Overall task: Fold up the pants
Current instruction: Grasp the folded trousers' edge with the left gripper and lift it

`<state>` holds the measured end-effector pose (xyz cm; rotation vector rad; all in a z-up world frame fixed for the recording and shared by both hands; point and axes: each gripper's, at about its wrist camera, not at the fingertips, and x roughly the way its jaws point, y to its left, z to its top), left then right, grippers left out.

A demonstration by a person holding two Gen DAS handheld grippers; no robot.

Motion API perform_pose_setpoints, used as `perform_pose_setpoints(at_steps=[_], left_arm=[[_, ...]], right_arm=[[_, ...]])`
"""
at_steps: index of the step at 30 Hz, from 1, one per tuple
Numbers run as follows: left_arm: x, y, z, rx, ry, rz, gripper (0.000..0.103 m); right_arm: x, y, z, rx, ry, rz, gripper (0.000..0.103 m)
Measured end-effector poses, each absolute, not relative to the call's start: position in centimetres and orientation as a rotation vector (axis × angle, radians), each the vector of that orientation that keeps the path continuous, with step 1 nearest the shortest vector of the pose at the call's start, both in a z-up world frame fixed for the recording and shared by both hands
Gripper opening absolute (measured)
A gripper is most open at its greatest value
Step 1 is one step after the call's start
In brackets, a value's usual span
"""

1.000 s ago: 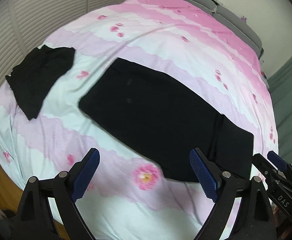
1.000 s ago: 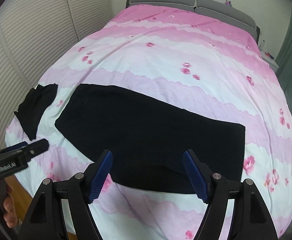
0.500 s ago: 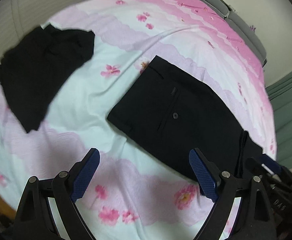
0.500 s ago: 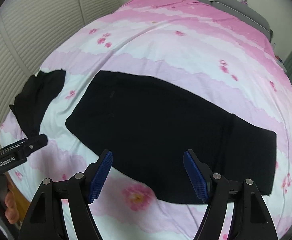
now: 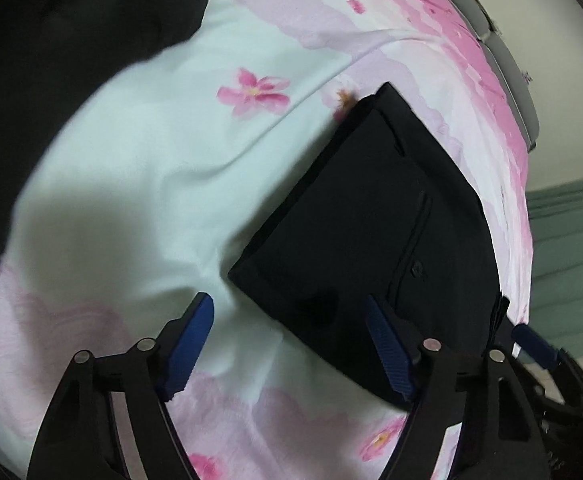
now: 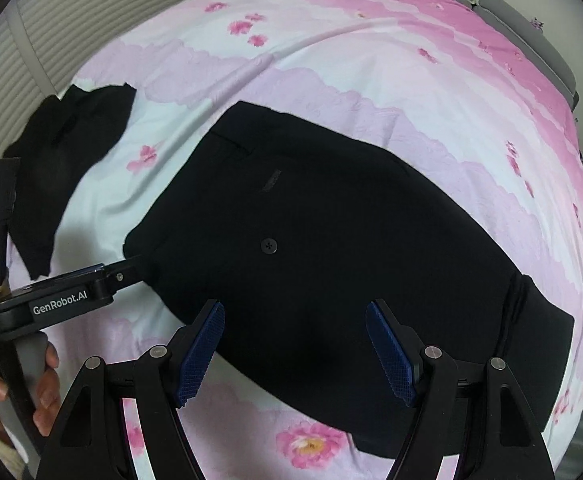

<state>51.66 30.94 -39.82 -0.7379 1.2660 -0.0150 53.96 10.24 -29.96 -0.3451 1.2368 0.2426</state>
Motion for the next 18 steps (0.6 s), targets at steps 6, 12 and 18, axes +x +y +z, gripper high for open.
perform_pose_setpoints(at_steps=[6,12,18], left_arm=[[53.0,30.9,-42.2,-0.82,1.288,-0.019,0.061],[53.8,31.1,-43.5,-0.857,1.307,-0.022,0.061],[53.9,31.6,-45.2,-0.933,1.289,-0.063,0.061]], right_arm=[[54.6,11.0,-30.9,-0.357,1.249,0.256,0.074],[55.4,11.7,-31.2,-0.38,1.25,0.261,0.074],[56.8,12.2,-31.7,-0.377,1.261,0.264,0.074]])
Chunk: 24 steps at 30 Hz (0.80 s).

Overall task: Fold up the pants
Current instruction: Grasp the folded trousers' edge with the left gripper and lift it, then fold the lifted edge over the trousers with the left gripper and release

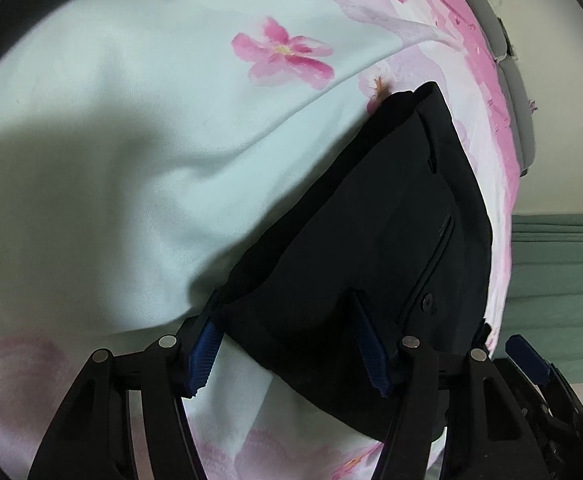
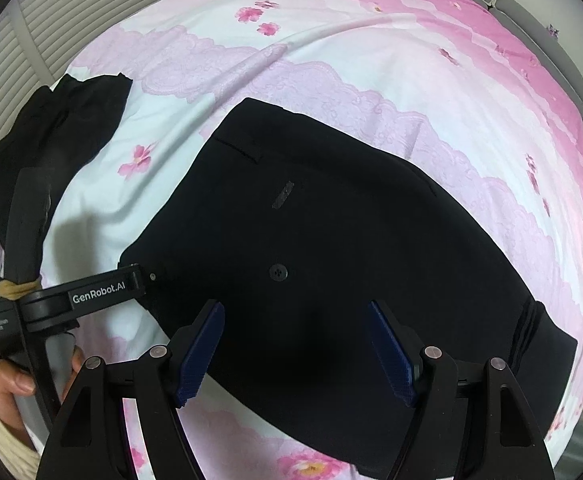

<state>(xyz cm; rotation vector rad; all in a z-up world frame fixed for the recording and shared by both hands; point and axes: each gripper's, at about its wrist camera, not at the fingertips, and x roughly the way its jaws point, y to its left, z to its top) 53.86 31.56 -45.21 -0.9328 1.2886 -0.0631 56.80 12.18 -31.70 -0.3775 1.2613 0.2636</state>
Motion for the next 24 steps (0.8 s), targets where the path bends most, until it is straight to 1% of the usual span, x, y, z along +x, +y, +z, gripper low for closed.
perform_pose_setpoints(at_steps=[2,3,4,5,6,9,11,13,16,21,23,24], left_arm=[[53.6,31.7,-45.8,-0.972,1.264,-0.099,0.059],[53.4,31.9,-46.0,-0.998,1.252,-0.123,0.056],[53.1,32.0,-46.3,-1.034,1.243,-0.162,0.05],[53.1,32.0,-46.3,-1.056,1.241,-0.184,0.048],[52.9,32.2,-46.2,-1.09,1.235,-0.223,0.043],[52.9,32.0,-43.5,-1.033,1.171,-0.314,0.039],[53.3,31.5,-41.5,-0.979,1.127,-0.375,0.039],[54.0,30.9,-41.3,-0.953,1.119,-0.385,0.039],[55.5,30.3,-43.3,-0.956,1.182,-0.353,0.039],[56.5,30.6,-46.1,-1.114,1.206,-0.289,0.039],[56.8,30.2,-45.5,-1.067,1.236,-0.238,0.039],[56.8,29.7,-44.7,-1.012,1.245,-0.209,0.038]], right_arm=[[57.1,12.4,-31.9,-0.38,1.264,0.264,0.074],[57.3,12.4,-32.0,-0.384,1.265,0.263,0.074],[57.4,12.5,-32.1,-0.387,1.265,0.263,0.074],[57.4,12.6,-32.2,-0.39,1.265,0.267,0.074],[57.4,12.6,-32.2,-0.391,1.264,0.269,0.074],[57.5,12.7,-32.3,-0.39,1.262,0.279,0.074],[57.5,12.7,-32.3,-0.386,1.26,0.285,0.074],[57.6,12.6,-32.4,-0.378,1.26,0.285,0.074],[57.8,12.4,-32.5,-0.369,1.266,0.275,0.074],[57.8,11.9,-32.4,-0.369,1.254,0.244,0.074],[57.7,11.6,-32.4,-0.365,1.255,0.228,0.074],[57.6,11.4,-32.4,-0.362,1.256,0.22,0.073]])
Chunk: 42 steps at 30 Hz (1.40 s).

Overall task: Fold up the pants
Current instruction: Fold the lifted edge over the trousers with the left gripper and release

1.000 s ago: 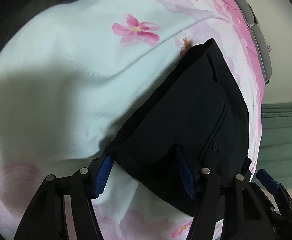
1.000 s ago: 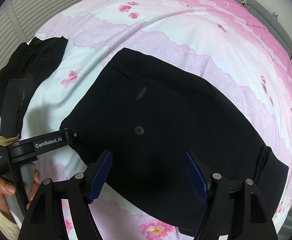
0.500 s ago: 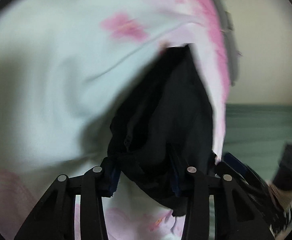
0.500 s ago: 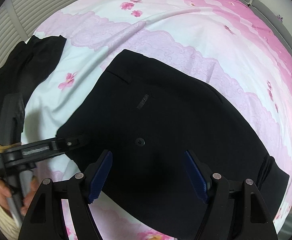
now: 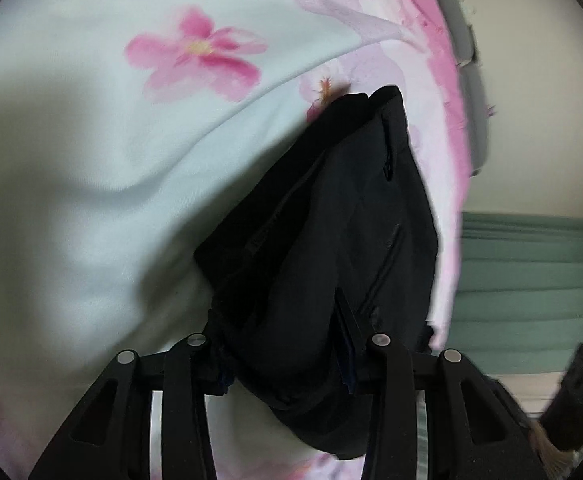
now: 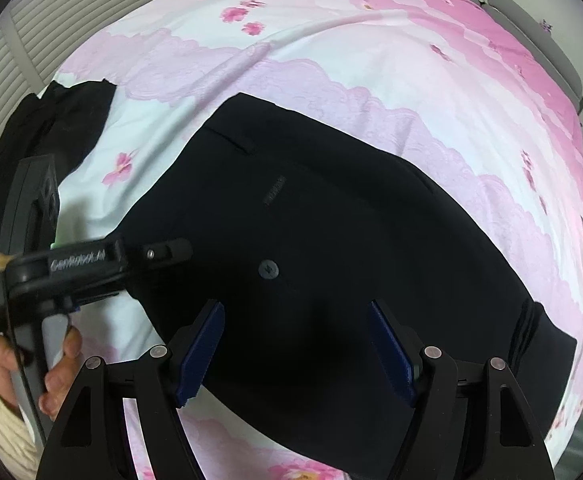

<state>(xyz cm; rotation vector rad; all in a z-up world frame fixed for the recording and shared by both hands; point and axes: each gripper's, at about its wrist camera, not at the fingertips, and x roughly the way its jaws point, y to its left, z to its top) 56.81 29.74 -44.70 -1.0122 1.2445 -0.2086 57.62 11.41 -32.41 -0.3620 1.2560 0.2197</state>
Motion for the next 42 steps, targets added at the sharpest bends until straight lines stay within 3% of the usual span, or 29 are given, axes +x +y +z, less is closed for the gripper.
perform_pose_setpoints(at_steps=[10,18,29,36,42], left_arm=[[55.9,23.7,-32.4,-0.496,1.201,-0.082,0.03],[56.0,19.1,-24.3,-0.306,1.124,-0.1,0.03],[55.5,5.5,-13.6,-0.023,0.994,-0.206,0.028],[53.5,-6.1,-11.2,0.146,0.948,-0.242,0.027],[52.2,-15.3,-12.9,0.197,0.978,-0.22,0.026]], right_arm=[[55.2,7.6,-29.0,-0.309,1.197,0.133,0.069],[52.9,-0.2,-23.7,-0.163,1.116,0.002,0.069],[47.8,-14.3,-17.1,-0.023,1.003,-0.166,0.069],[45.4,-22.3,-15.9,0.017,0.967,-0.174,0.069],[44.2,-29.9,-16.7,0.026,0.994,-0.14,0.069]])
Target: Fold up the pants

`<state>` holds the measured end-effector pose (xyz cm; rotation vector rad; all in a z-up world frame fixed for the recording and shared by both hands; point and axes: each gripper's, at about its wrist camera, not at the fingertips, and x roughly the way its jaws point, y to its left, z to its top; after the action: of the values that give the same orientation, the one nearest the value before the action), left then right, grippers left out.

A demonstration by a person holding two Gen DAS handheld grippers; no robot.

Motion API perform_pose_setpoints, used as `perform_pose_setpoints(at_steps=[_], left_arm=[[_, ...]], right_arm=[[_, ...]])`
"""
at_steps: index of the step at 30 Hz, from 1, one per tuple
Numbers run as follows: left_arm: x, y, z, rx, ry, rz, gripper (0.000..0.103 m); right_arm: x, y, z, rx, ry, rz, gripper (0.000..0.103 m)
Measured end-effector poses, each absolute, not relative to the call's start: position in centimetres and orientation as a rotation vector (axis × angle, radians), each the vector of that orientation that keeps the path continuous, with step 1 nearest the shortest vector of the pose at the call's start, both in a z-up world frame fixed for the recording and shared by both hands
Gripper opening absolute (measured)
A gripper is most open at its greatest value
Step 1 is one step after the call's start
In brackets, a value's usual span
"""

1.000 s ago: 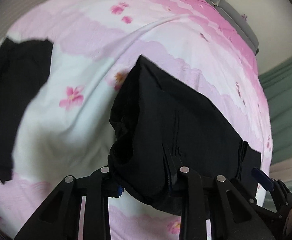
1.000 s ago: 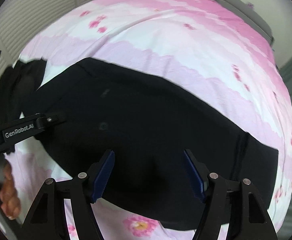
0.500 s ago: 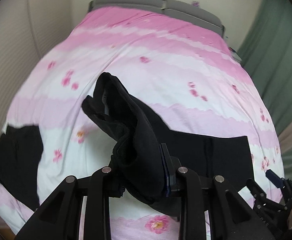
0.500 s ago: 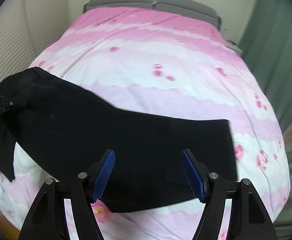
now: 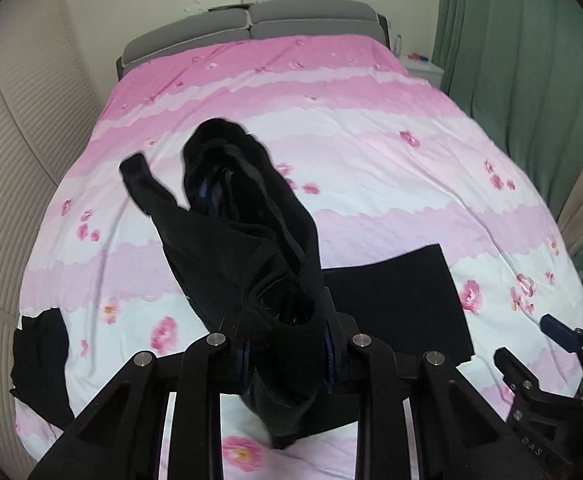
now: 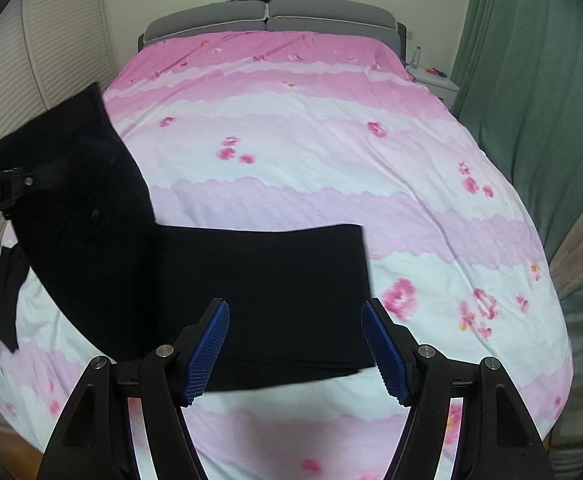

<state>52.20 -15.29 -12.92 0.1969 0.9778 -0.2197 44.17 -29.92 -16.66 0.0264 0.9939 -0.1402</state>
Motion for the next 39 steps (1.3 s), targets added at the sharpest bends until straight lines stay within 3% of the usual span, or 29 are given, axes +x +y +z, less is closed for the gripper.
perform_pose_setpoints(at_steps=[12,20,23,25,26,34,39], left_arm=[[50.0,-31.4,-22.3,0.276,1.094,-0.281,0.025],[47.7,-36.2,-28.2,0.352,1.168,-0.332,0.026],[47.1,-36.6,-29.0,0.331,1.208,-0.349,0.038],[46.6,-36.3,-29.1,0.289,1.228,-0.367,0.076],[46.1,-35.7,-28.8,0.26,1.229,-0.364,0.08],[45.8,-28.1,-26.9,0.146,1.247,-0.243,0.081],[49.4,-23.1,-27.0,0.183,1.212,-0.023,0.082]], right_arm=[[41.8,-45.0,-21.2,0.056,1.08,-0.181,0.069],[39.3,-50.9,-25.1,0.099,1.158,-0.231,0.069],[38.7,-52.0,-26.0,0.106,1.186,-0.248,0.069],[38.5,-52.7,-26.5,0.107,1.202,-0.254,0.069],[38.4,-53.0,-26.6,0.108,1.21,-0.256,0.069],[40.2,-51.5,-24.1,0.091,1.177,-0.156,0.069],[45.6,-47.8,-22.3,0.085,1.099,-0.006,0.069]])
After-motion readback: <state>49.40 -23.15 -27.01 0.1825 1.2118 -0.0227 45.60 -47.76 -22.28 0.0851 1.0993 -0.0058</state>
